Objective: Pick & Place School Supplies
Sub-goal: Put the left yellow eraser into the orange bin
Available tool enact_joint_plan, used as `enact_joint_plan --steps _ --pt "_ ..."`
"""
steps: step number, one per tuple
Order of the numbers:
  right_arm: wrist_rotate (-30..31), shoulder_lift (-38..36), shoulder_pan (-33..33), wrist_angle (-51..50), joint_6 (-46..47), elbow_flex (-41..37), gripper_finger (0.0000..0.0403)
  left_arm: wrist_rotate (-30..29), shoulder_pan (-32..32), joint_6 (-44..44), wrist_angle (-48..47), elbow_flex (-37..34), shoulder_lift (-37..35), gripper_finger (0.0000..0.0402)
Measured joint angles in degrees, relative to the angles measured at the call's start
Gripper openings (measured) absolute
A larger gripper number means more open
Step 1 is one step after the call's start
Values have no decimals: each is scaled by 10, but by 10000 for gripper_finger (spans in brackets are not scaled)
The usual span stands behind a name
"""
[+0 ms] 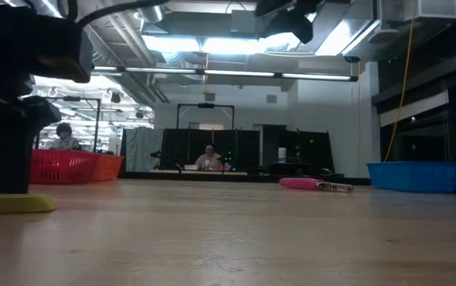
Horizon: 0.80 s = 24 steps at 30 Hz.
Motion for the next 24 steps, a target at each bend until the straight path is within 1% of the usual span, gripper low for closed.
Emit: enact_joint_plan --steps 3,5,7,11,12,13,14,16,17,20,22,24 --pt "-1 -9 1 1 4 -3 268 14 11 -40 -6 1 12 181" --pt "2 -14 4 4 5 -3 268 26 22 -68 -10 1 15 167" --pt "7 -17 9 6 7 -3 268 30 33 -78 -12 1 15 140" --pt "14 -23 23 10 13 -4 268 39 54 -72 -7 -2 -2 66" --pt "14 -24 26 10 18 -4 268 36 58 -68 -5 -3 -11 53" --pt "15 -25 29 8 21 -4 268 24 65 -65 -3 -3 -17 49" --pt "18 -25 33 11 21 -4 268 -7 75 -65 -2 -4 -23 49" --pt "29 -26 44 17 22 -4 268 -47 102 -75 -6 -5 -47 47" --pt "35 -26 50 20 22 -4 268 -58 116 -79 -2 -4 -59 47" --pt "39 -26 64 35 27 -4 268 -61 157 -80 -5 -5 -90 50" --pt "41 -26 72 37 33 -4 268 -92 200 -81 -2 -4 -120 57" --pt "47 -26 82 39 36 -4 268 -109 249 -88 -11 -4 -151 59"
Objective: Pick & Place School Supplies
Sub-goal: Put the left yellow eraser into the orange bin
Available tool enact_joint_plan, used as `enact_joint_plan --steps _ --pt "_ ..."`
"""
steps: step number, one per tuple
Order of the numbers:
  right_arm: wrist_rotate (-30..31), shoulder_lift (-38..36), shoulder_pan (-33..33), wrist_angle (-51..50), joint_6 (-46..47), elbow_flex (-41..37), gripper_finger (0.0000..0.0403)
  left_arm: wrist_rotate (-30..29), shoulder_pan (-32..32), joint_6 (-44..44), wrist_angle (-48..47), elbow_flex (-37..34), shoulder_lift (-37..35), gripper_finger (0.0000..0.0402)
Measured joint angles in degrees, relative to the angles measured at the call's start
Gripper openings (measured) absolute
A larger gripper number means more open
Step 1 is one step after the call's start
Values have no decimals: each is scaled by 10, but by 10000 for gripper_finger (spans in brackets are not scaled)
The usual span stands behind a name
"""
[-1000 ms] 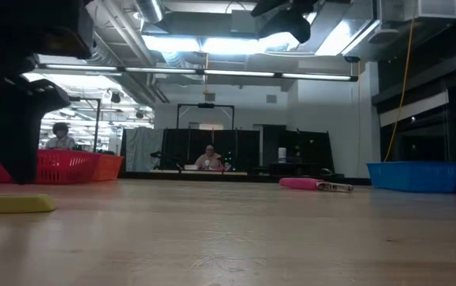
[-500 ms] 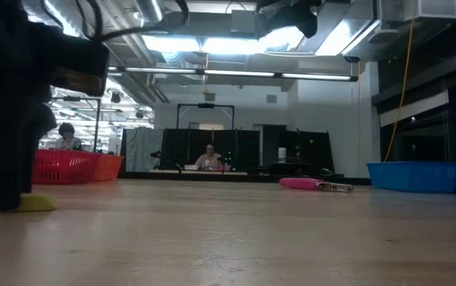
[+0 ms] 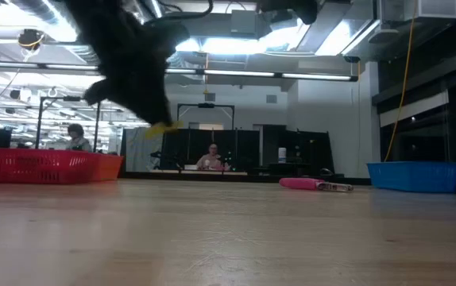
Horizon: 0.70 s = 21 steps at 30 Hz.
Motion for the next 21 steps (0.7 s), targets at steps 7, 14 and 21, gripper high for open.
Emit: enact_joint_plan --steps 7,14,21 --pt "37 0 35 1 1 0 268 -36 191 -114 -124 0 -101 55" --pt "58 0 46 1 -1 0 268 -58 353 -75 -205 0 -170 55" --pt "65 0 46 2 -15 0 268 -11 470 78 -256 0 -162 54"
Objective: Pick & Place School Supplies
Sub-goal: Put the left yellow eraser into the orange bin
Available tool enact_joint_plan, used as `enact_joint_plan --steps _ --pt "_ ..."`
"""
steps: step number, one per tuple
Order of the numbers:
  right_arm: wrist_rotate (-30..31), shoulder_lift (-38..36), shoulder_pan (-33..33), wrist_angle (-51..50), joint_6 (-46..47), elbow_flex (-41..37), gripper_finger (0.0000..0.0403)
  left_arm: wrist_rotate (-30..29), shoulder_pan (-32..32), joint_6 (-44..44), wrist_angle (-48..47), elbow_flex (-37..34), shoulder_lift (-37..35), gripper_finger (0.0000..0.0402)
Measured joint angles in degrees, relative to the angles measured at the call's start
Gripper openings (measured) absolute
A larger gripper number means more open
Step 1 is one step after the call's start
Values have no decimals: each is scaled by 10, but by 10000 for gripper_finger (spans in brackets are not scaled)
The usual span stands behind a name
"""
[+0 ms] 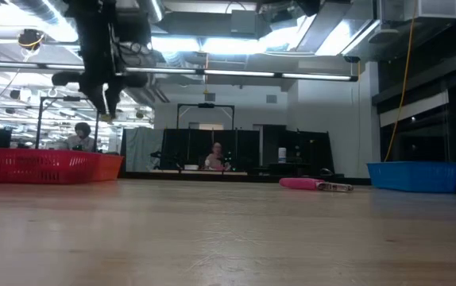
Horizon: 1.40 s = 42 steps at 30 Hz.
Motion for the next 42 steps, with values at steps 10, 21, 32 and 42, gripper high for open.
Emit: enact_joint_plan --steps 10,21,32,42 --pt "2 0 -3 0 -4 0 268 18 124 63 -7 0 73 54" --pt "9 0 -3 0 3 0 268 49 170 103 44 0 179 56" --pt "24 0 -2 -4 18 0 268 37 167 123 54 0 195 64" --pt "30 0 -2 -4 27 0 268 42 164 127 50 0 195 119"
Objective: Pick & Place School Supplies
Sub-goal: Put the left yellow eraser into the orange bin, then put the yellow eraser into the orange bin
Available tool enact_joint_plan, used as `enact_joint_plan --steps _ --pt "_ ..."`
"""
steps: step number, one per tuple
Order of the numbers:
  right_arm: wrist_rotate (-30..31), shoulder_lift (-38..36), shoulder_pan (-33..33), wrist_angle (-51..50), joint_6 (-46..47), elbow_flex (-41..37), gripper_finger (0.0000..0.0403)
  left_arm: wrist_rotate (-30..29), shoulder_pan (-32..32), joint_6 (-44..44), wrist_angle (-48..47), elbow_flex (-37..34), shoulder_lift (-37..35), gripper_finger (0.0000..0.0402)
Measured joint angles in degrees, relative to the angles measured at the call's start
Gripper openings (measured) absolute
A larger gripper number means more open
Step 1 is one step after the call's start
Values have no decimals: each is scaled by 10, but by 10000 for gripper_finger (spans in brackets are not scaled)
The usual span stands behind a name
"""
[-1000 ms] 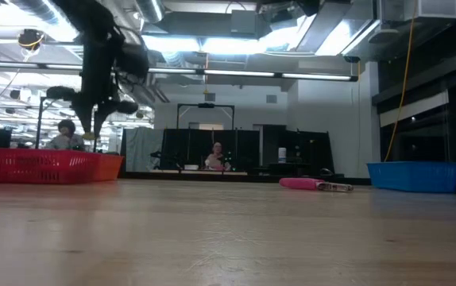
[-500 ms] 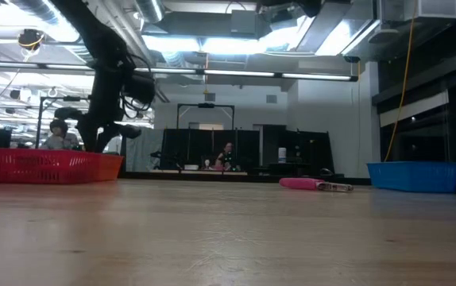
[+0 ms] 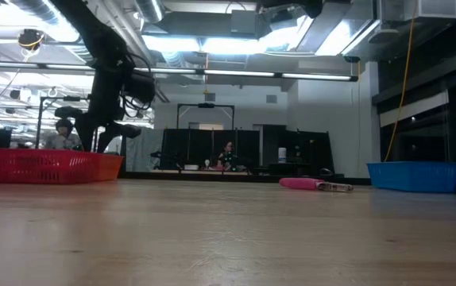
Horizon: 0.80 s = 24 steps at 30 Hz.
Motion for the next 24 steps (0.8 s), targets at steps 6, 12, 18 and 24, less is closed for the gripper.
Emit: enact_joint_plan --steps 6,12,18,24 --pt "9 0 0 0 3 0 268 -9 -24 22 0 0 -9 147" --pt "24 0 0 0 5 0 268 -10 -73 80 0 0 -58 157" --pt "29 0 6 -73 32 0 268 42 -154 136 12 0 -159 151" --pt "-52 8 -3 -79 45 -74 268 48 -250 155 58 0 -287 144"
